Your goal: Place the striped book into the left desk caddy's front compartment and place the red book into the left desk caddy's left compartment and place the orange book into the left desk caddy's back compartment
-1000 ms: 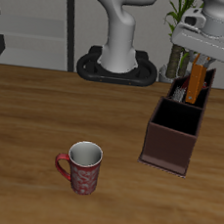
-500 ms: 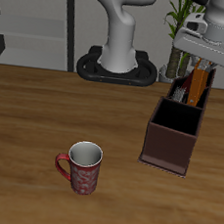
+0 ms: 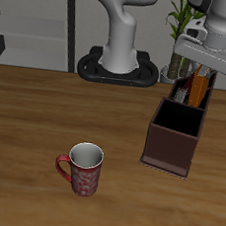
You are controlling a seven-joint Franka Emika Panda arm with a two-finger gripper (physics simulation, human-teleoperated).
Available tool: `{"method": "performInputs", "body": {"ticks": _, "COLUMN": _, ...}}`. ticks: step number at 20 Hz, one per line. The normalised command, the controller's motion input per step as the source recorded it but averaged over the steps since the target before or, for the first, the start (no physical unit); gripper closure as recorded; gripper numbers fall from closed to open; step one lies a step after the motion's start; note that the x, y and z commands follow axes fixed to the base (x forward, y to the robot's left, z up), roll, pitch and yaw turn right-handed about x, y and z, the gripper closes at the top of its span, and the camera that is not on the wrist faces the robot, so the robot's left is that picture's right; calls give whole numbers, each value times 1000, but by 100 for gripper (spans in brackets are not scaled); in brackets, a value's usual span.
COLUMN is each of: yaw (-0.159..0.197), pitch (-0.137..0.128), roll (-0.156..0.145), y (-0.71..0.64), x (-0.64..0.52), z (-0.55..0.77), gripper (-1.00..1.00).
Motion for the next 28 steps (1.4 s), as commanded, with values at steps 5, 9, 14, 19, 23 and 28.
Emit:
{"method": "performInputs", "body": {"ticks": 5, "yaw": 3, "pitch": 13, "roll": 27, "y": 91, "x": -45, "z": -147, "gripper": 100}}
{"method": "performInputs", "body": {"ticks": 9, "yaw": 5, "pitch": 12, "roll": 28, "y": 70, "x": -38, "z": -154, "gripper": 100}}
{"method": "performInputs", "body": {"ticks": 14, "yaw": 15, "pitch": 18, "roll": 15, "y": 62, "x": 53, "z": -153, "gripper": 100}}
{"method": "performInputs", "body": {"ticks": 19, "yaw": 11, "pitch": 23, "roll": 16, "y": 33, "x": 77, "z": -144, "gripper": 100}}
{"method": "performInputs", "body": {"ticks": 23, "yaw": 9, "pitch": 20, "roll": 17, "y": 52, "x": -29, "z": -154, "gripper": 100}}
{"method": "performInputs", "body": {"ticks": 28, "yaw": 13, "pitch": 35, "roll": 31, "y": 99, "x": -4, "z": -173, "gripper": 100}}
